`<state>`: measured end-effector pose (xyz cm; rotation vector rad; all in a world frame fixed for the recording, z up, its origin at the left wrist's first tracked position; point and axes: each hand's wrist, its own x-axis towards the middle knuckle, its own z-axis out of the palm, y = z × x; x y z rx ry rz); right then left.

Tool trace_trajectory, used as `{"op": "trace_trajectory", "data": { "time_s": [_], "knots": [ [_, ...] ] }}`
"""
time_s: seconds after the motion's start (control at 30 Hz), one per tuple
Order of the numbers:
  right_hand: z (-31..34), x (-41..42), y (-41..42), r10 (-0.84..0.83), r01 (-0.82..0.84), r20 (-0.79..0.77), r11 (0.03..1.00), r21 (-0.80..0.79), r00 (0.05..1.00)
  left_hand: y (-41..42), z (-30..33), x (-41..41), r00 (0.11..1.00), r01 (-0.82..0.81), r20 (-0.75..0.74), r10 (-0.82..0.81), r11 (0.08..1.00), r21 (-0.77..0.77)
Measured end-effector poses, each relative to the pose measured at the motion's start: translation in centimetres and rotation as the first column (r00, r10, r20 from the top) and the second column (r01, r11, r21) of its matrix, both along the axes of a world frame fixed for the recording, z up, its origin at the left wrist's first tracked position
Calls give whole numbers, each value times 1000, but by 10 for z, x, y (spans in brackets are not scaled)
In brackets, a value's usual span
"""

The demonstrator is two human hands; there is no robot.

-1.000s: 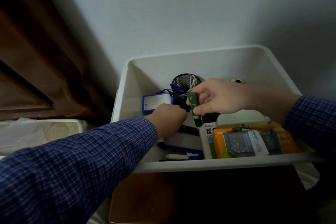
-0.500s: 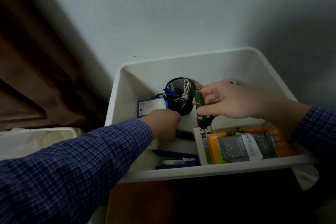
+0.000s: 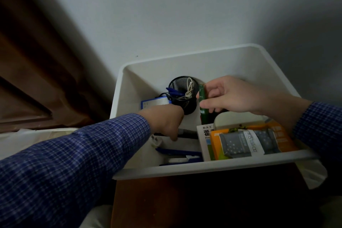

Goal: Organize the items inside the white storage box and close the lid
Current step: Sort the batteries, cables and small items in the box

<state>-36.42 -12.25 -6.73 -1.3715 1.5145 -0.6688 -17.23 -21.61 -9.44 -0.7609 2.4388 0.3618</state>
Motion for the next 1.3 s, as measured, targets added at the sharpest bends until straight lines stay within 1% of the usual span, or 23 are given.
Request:
{"op": "trace_trajectory", "data": {
  "time_s": [0.1, 0.23, 0.3, 0.37, 0.47, 0.57, 0.67, 0.77, 0.93, 1.03, 1.13, 1.2, 1.3],
  "knots": [
    [2, 0, 0, -24, 24, 15, 1000, 0, 1000, 0, 33, 4, 1000, -2, -15, 2, 1000, 15],
    [5, -2, 1, -75, 75, 56, 997, -11, 996, -4, 99, 23, 999, 19, -40, -21, 998, -59],
    [7, -3, 1, -102, 104, 49, 994, -34, 994, -10, 137, 36, 995, -5, -103, -3, 997, -83],
    [9, -3, 0, -126, 128, 42, 990, -59, 991, -18, 172, 46, 979, -46, -200, 26, 994, -97],
    [11, -3, -2, -174, 179, 55, 980, -86, 983, -33, 202, 51, 931, -100, -363, 28, 978, -181],
    [12, -4, -3, -226, 233, 76, 967, -105, 971, -49, 191, 37, 880, -126, -474, -30, 948, -294],
    [13, -4, -3, -238, 245, 80, 964, -107, 968, -55, 156, 7, 859, -157, -511, -28, 936, -315],
    [13, -2, -4, -239, 245, 76, 965, -90, 968, -61, 124, -14, 874, -152, -486, -29, 933, -328],
    [11, -2, -4, -235, 240, 72, 968, -74, 969, -66, 80, -25, 912, -158, -410, 13, 934, -321],
    [11, -2, -6, -309, 319, 113, 944, -79, 944, -59, 58, -25, 917, -165, -396, 45, 947, -275],
    [15, -3, -9, -376, 387, 109, 916, -104, 920, -53, 49, -23, 876, -212, -471, 104, 960, -182],
    [20, -4, -15, -364, 375, 96, 914, -153, 926, -52, 51, -20, 835, -244, -532, 141, 961, -128],
    [26, 0, -27, -329, 337, 72, 919, -205, 942, -53, 55, -12, 775, -303, -607, 179, 947, -108]
  ]
}}
